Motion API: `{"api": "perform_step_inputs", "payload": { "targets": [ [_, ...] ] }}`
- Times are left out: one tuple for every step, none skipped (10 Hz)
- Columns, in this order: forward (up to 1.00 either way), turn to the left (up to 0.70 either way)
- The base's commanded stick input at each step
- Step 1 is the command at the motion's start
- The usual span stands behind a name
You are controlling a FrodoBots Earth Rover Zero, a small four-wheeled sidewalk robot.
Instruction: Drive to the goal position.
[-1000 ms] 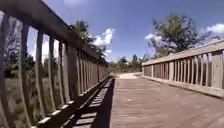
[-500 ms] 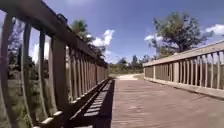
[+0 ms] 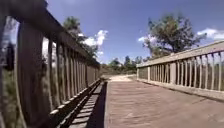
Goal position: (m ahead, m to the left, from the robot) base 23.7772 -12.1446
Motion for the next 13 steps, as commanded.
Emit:
{"api": "perform_step_inputs", "payload": {
  "targets": [
    [0.70, 0.00],
    [0.70, 0.00],
    [0.70, 0.00],
    [0.70, 0.00],
    [0.70, 0.00],
    [0.70, 0.00],
    [0.70, 0.00],
    [0.70, 0.00],
    [0.70, 0.00],
    [0.70, 0.00],
    [0.70, 0.00],
    [0.70, 0.00],
    [0.70, 0.00]
  ]
}}
